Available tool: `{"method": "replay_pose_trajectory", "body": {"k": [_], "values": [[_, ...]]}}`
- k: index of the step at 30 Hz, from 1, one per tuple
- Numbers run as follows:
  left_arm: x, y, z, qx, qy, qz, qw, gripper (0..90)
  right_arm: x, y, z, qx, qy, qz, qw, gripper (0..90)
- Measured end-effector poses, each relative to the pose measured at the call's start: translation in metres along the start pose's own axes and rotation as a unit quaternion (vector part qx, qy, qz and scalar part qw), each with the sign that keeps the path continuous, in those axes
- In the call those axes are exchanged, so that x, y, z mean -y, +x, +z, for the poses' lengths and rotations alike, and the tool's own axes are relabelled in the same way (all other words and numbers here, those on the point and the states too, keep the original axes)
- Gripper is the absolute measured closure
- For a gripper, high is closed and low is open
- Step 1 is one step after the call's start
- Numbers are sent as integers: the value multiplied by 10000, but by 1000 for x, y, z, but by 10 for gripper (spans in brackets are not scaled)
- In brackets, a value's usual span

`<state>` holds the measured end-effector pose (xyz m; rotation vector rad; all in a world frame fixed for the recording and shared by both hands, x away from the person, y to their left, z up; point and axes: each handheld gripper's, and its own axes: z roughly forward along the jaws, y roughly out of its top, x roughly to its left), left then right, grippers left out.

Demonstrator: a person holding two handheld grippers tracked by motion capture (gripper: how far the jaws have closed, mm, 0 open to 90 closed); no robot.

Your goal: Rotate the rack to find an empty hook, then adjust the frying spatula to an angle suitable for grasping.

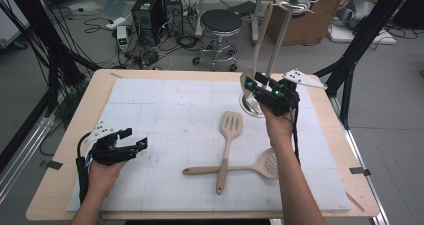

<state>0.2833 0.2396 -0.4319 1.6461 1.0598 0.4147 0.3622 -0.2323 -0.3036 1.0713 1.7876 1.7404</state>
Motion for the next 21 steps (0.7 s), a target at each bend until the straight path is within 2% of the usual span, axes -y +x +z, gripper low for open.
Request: {"method": "replay_pose_trajectory", "body": {"k": [3, 7, 9, 13, 17, 20, 21], "values": [[0, 0, 0, 6, 11, 0, 10000, 220, 13, 1, 2, -64, 132, -2, 9999, 497], [0, 0, 0, -10, 14, 30, 10000, 220, 28, 0, 3, -133, 313, 113, 9994, 476], [0, 0, 0, -4, 7, 21, 10000, 220, 35, -3, 4, -227, 391, 274, 9986, 470], [0, 0, -1, -11, 1, 16, 10000, 221, 50, -6, 9, -334, 714, 365, 9962, 473], [0, 0, 0, -16, -15, -6, 10000, 221, 64, -4, 18, -517, 1132, 438, 9913, 493], [0, 0, -1, -16, 4, 14, 10000, 221, 75, -1, 29, -763, 1674, 473, 9818, 622], [0, 0, -1, -17, -1, 6, 10000, 221, 77, 1, 32, -803, 1761, 465, 9800, 691]]}}
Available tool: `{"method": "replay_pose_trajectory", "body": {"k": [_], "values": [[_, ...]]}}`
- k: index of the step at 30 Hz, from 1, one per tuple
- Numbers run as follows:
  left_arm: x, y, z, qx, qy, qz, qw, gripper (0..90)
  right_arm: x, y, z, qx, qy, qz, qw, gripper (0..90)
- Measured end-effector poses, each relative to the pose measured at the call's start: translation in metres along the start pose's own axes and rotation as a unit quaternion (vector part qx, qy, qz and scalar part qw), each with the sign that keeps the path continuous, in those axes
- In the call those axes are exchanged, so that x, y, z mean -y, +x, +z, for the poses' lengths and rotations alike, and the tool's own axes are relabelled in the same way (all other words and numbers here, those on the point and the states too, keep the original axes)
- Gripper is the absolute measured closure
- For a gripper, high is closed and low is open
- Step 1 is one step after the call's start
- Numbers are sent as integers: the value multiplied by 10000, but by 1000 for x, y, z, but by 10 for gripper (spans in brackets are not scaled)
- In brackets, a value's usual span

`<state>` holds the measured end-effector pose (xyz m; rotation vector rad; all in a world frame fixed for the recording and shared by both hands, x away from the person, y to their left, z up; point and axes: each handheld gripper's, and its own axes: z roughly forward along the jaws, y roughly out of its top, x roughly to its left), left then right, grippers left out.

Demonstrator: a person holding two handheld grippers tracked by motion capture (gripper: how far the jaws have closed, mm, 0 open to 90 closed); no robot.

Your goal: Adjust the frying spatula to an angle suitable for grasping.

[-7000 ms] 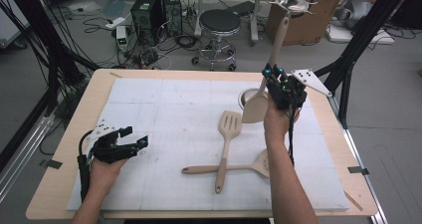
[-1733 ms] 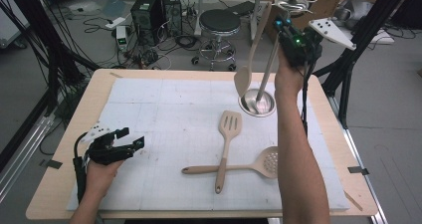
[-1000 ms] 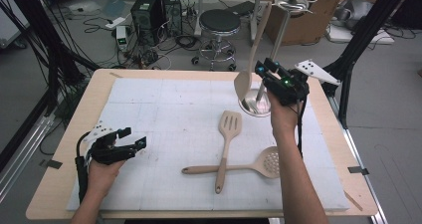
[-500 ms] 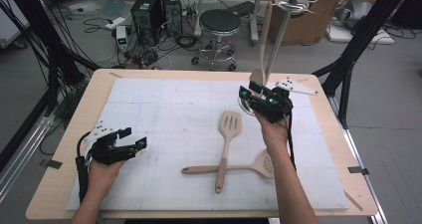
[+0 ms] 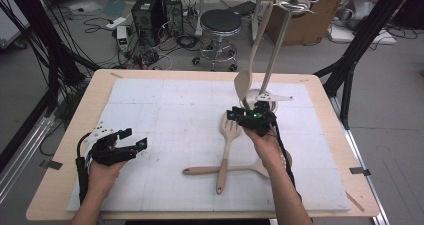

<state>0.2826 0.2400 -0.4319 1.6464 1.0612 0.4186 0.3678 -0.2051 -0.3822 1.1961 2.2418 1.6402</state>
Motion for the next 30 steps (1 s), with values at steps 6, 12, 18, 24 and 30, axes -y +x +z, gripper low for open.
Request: {"method": "replay_pose_trajectory", "body": {"k": [6, 12, 18, 24, 30], "values": [[0, 0, 0, 3, 0, 0, 10000, 221, 8, 5, 16, -182, 413, -42, 9990, 898], [0, 0, 0, 6, -26, -14, 10000, 221, 15, 6, 27, -175, 828, -118, 9963, 899], [0, -1, 1, 13, -7, 21, 10000, 221, 30, 0, 39, -150, 1491, 41, 9887, 899], [0, -1, 1, 9, 6, 33, 10000, 221, 39, 4, 54, -1, 2046, -104, 9788, 899], [0, -1, 2, 7, 28, 34, 10000, 221, 45, 9, 70, 77, 2512, -190, 9677, 899]]}}
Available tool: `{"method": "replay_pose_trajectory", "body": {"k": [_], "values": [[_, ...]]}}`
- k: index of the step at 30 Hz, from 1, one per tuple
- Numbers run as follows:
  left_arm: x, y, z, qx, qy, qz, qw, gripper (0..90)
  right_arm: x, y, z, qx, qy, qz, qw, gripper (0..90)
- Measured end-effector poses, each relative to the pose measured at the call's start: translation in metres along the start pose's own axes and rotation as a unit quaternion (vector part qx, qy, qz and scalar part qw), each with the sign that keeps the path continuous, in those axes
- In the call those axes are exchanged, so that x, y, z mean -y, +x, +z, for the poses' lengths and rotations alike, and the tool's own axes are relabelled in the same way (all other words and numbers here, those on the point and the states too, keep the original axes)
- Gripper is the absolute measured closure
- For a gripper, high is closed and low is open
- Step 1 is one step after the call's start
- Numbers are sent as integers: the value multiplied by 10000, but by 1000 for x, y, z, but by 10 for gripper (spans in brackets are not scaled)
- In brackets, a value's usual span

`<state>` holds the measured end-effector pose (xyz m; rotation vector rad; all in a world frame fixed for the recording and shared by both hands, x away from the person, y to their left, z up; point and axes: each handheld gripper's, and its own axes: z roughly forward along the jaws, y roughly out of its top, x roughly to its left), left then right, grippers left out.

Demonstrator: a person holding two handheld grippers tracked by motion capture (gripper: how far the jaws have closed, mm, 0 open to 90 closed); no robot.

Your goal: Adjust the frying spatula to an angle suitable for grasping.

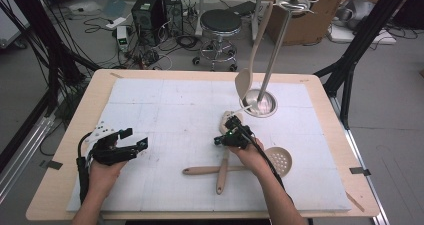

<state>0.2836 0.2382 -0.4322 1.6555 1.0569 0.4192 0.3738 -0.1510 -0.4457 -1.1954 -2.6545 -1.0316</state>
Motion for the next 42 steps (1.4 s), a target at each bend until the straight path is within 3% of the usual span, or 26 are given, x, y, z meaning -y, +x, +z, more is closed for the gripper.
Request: {"method": "replay_pose_trajectory", "body": {"k": [3, 6, 8, 11, 16, 19, 22, 30, 33, 36, 39, 42], "values": [[0, 0, 0, -4, -26, 1, 10000, 221, 1, -3, 1, 28, 79, 54, 10000, 900], [0, 0, 0, 2, -13, 4, 10000, 221, 0, -2, -2, 328, 98, 25, 9994, 900], [0, -1, 0, 0, -24, 2, 10000, 221, 1, -5, -5, 571, 121, 138, 9982, 900], [0, 0, -1, 3, -28, -3, 10000, 221, 1, -11, -9, 615, 116, 359, 9974, 900], [0, 1, -2, -19, -46, -25, 10000, 221, 2, -13, -13, 910, 188, 484, 9945, 900], [0, 1, -3, -13, -45, -25, 10000, 221, 5, -18, -20, 1235, 270, 501, 9907, 900], [0, 1, -2, -13, -13, -7, 10000, 222, 9, -22, -25, 1256, 281, 622, 9897, 900], [0, 0, -1, -34, -9, -19, 10000, 222, 10, -20, -27, 1314, 367, 534, 9892, 900], [1, 0, -1, -35, -9, -12, 10000, 221, 10, -19, -29, 1302, 512, 605, 9883, 900], [1, 0, -1, -32, -20, -22, 10000, 221, 9, -16, -31, 1333, 719, 505, 9872, 900], [1, 0, -1, -18, -8, -6, 10000, 221, 9, -13, -34, 1252, 825, 646, 9866, 900], [0, 0, -1, -12, -5, 9, 10000, 222, 3, -9, -41, 998, 593, 661, 9910, 900]]}}
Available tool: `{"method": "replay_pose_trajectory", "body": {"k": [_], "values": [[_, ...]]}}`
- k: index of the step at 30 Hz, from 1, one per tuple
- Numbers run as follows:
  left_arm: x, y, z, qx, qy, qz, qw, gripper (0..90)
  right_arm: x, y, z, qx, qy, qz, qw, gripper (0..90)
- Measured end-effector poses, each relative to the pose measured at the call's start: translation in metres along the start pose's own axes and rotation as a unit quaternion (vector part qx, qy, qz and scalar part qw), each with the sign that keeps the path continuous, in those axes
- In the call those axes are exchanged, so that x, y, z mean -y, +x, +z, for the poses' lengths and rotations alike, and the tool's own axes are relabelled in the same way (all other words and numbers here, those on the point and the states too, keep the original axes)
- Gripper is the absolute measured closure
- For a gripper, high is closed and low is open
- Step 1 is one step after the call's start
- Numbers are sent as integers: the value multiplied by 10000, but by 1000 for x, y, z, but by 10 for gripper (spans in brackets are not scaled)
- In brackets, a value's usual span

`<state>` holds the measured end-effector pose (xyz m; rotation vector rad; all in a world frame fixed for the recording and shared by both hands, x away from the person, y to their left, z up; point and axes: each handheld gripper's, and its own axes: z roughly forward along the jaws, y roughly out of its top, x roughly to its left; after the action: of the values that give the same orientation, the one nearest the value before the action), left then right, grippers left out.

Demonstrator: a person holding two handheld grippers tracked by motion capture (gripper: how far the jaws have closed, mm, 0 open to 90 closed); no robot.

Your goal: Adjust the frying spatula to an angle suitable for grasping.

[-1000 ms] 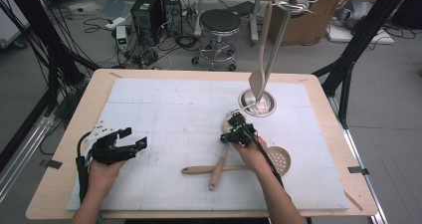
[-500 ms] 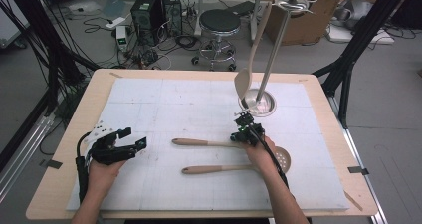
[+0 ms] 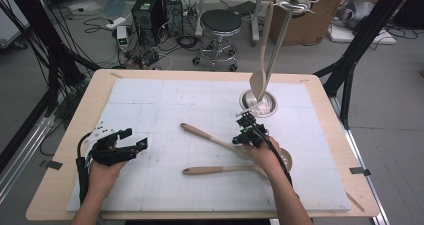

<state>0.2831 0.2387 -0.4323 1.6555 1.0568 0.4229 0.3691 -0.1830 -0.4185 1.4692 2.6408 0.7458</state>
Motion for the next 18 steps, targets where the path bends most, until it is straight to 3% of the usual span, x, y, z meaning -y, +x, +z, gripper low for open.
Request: {"method": "replay_pose_trajectory", "body": {"k": [2, 3, 7, 9, 14, 18], "values": [[0, -1, 1, 5, -5, -10, 10000, 222, -6, 7, -2, -210, -127, -154, 9996, 900], [0, -1, 1, 14, 3, -3, 10000, 222, -9, 11, -1, -432, -166, -183, 9988, 900], [0, -1, 1, 5, -1, 3, 10000, 222, -23, 34, 9, -1045, -272, -576, 9925, 900], [0, -1, 1, -3, -7, -10, 10000, 222, -29, 45, 19, -1191, -272, -716, 9899, 900], [0, -1, 1, 10, -9, -14, 10000, 222, -40, 64, 50, -1297, 10, -814, 9882, 900], [0, 0, 1, -5, -3, -4, 10000, 222, -48, 68, 66, -1256, 118, -846, 9884, 900]]}}
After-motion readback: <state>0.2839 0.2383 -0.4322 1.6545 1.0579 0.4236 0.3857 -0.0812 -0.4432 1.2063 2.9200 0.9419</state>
